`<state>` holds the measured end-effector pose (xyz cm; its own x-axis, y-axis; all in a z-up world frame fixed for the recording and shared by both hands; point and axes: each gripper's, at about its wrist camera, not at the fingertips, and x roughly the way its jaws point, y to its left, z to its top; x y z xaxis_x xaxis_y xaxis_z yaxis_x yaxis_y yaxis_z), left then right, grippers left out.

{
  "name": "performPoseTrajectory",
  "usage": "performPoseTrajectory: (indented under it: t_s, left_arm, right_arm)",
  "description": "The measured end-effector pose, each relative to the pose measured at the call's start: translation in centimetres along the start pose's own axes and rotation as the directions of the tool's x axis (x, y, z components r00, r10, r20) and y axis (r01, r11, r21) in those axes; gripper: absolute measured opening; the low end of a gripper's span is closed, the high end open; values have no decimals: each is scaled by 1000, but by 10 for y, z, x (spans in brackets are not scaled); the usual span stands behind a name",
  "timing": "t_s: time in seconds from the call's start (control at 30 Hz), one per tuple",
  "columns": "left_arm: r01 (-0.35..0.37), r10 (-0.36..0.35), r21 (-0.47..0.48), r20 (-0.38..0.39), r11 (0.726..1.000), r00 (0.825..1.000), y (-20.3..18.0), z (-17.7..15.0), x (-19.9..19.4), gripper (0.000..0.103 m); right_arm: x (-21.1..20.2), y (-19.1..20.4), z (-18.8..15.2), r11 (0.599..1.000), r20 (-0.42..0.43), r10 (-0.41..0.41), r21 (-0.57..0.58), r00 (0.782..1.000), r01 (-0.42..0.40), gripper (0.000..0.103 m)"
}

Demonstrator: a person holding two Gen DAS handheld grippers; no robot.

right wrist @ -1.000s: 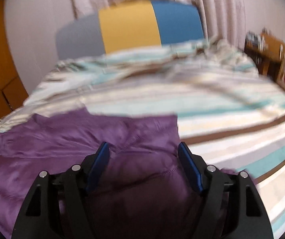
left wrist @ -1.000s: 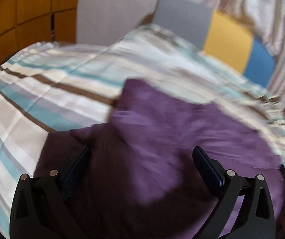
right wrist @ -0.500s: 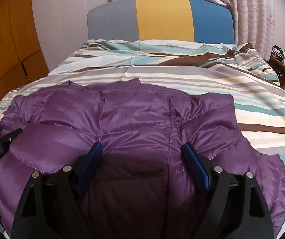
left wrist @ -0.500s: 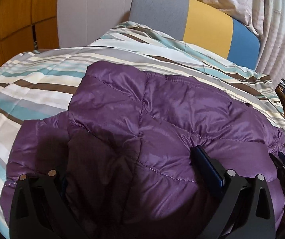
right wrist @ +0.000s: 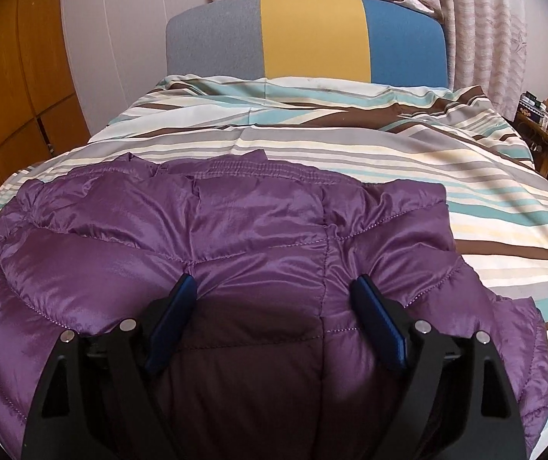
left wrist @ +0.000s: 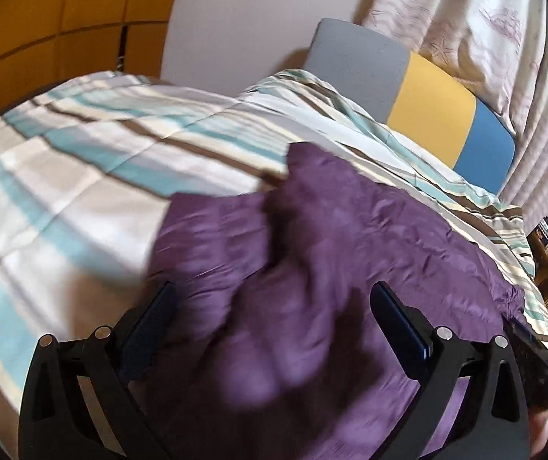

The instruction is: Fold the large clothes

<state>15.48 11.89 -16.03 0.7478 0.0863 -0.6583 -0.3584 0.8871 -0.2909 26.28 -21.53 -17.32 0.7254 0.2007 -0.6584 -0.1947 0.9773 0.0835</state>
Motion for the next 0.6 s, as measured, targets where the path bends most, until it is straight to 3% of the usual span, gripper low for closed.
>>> performPoseTrajectory:
  t_s: [0.17,0.4,0.6]
  left_arm:
    - [22,-22,13,16,1000,1000,20,-20,-28,100]
    - [95,-97,-100,-15,990,995,44,-44,-36,100]
    - [191,-197,-89,-59,977,979,27,-57,-39,100]
  right_arm:
    - [-34,8,-4,999,122,-38,-24,992,42,81]
    - [-55,22,-24,999,79,31,-37,996,-29,73]
    - [-44,25,-28,999,41,23,-39,999,-22,74]
